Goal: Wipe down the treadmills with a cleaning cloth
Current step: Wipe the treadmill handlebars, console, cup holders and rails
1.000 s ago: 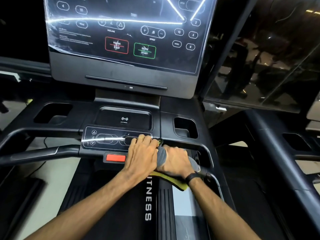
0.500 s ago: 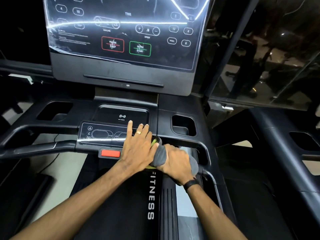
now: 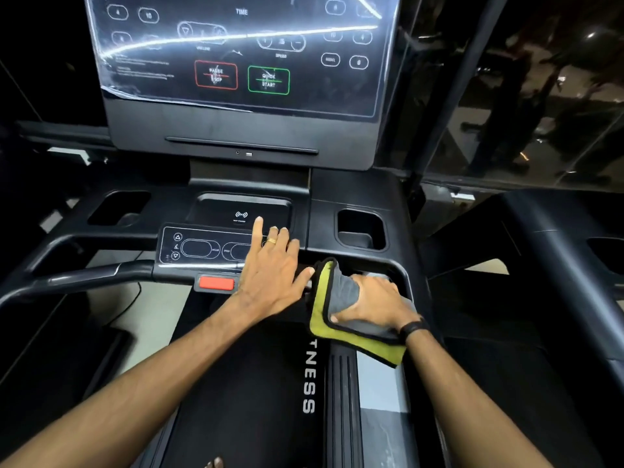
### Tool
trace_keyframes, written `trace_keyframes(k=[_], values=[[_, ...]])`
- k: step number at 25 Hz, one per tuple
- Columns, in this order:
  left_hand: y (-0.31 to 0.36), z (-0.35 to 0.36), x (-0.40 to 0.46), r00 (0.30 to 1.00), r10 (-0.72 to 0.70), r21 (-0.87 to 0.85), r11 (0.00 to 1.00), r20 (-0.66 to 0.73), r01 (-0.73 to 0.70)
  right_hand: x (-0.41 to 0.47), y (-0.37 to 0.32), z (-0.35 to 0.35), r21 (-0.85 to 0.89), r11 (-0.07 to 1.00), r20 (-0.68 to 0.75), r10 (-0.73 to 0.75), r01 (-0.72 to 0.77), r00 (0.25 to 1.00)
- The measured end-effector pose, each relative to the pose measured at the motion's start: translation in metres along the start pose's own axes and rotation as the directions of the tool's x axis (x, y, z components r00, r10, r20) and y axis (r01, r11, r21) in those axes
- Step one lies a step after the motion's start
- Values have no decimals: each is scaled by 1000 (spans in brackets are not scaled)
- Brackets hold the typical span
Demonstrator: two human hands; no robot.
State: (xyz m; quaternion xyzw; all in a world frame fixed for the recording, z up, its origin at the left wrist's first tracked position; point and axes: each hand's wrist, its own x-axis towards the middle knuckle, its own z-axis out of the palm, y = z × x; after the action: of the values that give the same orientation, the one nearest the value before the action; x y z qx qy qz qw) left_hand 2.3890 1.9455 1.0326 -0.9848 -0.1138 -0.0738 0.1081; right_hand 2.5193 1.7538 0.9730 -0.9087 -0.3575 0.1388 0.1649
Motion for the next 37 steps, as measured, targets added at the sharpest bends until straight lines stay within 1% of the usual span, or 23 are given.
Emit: trace_keyframes(k=[1,2,3,4,6,8,10,13,15,16,18,19,21,23,25,28,29,30,31,32,35,36,37], values=[[-1,-1,0,1000,-5,-2,1000,-4,5,2,3,-8,41,999,92,7,-11,996],[-1,-1,0,1000,-14,-4,1000,-13,14,1,5,-10,54,999,116,4,-10,993],[-2,-1,0,1000,-22,-6,1000,-16,22,-4,5,-5,31,999,70,11,-13,997],[-2,-1,0,999,-29,-12,1000,-14,29,-10,5,5,0,1000,-40,22,-22,999],[-2,-1,0,999,-26,-24,999,-26,25,-24,5,26,-33,999,-278,4,-14,961],[-2,1,0,999,-11,-45,999,-35,9,-28,9,34,-34,999,-361,-41,31,932],[-2,1,1,999,-8,-54,999,-42,6,-25,15,25,-12,999,-292,-33,31,956],[-2,1,0,1000,-1,-25,1000,-24,1,-10,20,0,-13,1000,-11,3,-4,1000],[-2,4,-2,1000,11,-9,1000,-24,-11,-6,19,-8,40,999,89,19,-23,996],[-2,5,-3,999,15,-1,1000,-39,-15,-7,18,-6,62,998,60,19,-23,998],[-3,7,-3,998,12,-9,1000,-64,-12,-20,20,10,47,998,-157,-31,39,987],[-4,8,-3,997,5,-22,1000,-77,-7,-30,21,22,-1,996,-262,-85,88,961],[-6,10,-4,995,6,-46,999,-104,-11,-46,23,43,-157,980,-334,-170,123,927],[-7,11,-4,993,15,-54,998,-120,-22,-43,23,43,-243,967,-316,-153,76,937],[-6,11,-2,993,14,-44,999,-120,-19,-30,18,29,-277,960,-246,-103,32,964],[-4,8,-3,996,11,-34,999,-88,-14,-7,15,1,-151,988,21,-35,38,999],[-4,8,-4,996,13,-34,999,-85,-16,-5,15,-5,-111,993,81,-21,30,997],[-5,7,-4,996,15,-34,999,-88,-18,-6,16,-6,-96,995,83,-16,24,996],[-5,7,-5,996,16,-34,999,-90,-19,-9,15,-2,-95,995,29,-11,14,1000],[-6,6,-5,996,15,-39,999,-89,-18,-14,13,6,-111,994,-77,-16,7,997],[-7,8,-6,997,17,-41,999,-81,-20,-24,0,37,-254,966,-372,-62,-38,926],[-6,8,-6,996,20,-37,999,-82,-23,-24,-1,40,-274,960,-395,-63,-52,917],[-5,8,-4,996,22,-38,999,-83,-25,-22,-1,37,-262,964,-363,-60,-40,930]])
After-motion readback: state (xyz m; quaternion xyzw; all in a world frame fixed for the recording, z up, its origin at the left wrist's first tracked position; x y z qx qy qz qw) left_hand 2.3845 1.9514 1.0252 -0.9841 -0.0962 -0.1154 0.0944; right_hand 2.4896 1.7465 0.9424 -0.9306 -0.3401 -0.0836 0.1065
